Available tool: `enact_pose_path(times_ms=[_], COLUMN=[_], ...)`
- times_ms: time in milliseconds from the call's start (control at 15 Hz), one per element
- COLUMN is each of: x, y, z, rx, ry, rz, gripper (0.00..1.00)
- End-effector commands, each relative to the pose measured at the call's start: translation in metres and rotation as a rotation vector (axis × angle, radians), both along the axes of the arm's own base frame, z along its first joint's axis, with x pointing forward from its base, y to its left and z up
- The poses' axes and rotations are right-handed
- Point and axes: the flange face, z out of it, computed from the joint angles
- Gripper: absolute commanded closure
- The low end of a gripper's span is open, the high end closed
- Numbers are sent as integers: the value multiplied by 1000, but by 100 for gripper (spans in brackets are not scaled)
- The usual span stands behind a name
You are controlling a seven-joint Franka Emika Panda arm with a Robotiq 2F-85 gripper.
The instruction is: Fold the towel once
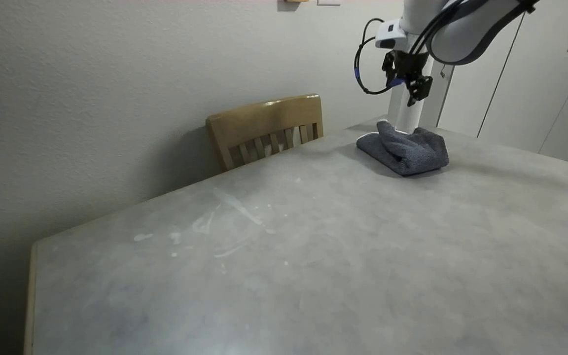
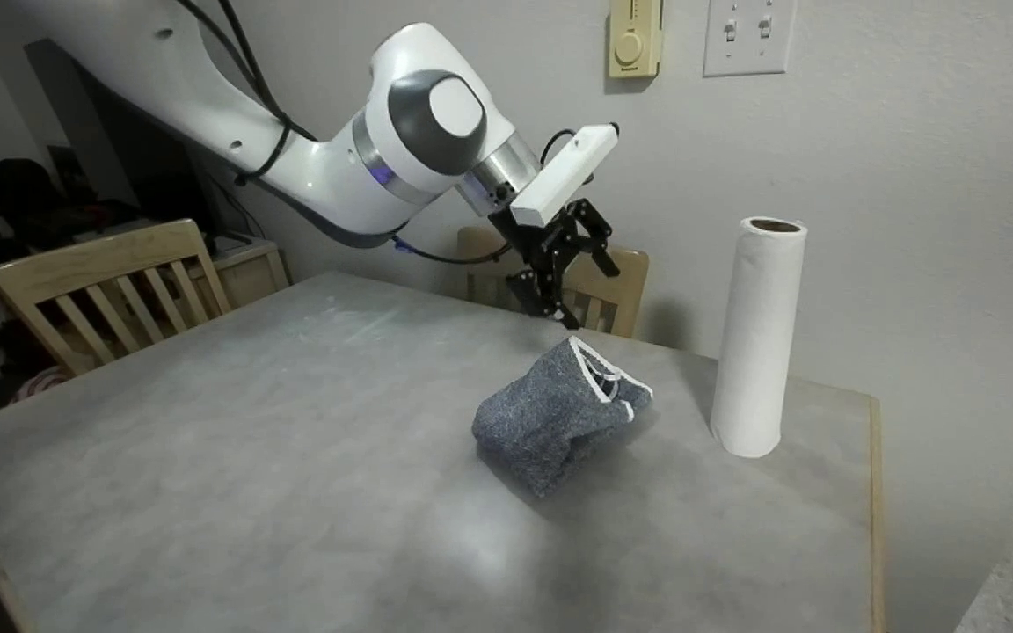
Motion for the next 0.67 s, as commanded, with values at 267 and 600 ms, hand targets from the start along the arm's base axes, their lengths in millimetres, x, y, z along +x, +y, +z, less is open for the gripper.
enact_pose_path(times_ms=[267,600], x=[-66,-105], y=[37,80], z=[42,34], rx=[-141,-104], ry=[173,350], rz=[-338,-577], gripper=[0,0])
